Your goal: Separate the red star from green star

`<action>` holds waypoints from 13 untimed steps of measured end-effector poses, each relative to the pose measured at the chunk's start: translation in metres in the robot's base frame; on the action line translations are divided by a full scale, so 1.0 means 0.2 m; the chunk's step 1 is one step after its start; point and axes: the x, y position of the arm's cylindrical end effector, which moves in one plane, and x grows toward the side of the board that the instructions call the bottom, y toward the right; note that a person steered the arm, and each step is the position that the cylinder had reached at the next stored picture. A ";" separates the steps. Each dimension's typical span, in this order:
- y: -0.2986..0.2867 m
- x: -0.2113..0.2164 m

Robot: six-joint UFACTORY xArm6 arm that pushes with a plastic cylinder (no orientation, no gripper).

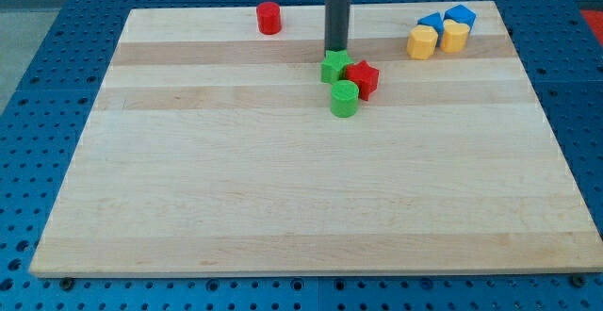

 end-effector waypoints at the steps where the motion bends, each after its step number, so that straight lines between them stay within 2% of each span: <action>1: -0.07 0.17; 2: -0.07 0.31; 4: -0.07 0.16; 5: 0.07 0.18; 8: 0.38 0.50; 10: 0.56 0.42; 12: 0.95 0.42; 13: 1.00 0.50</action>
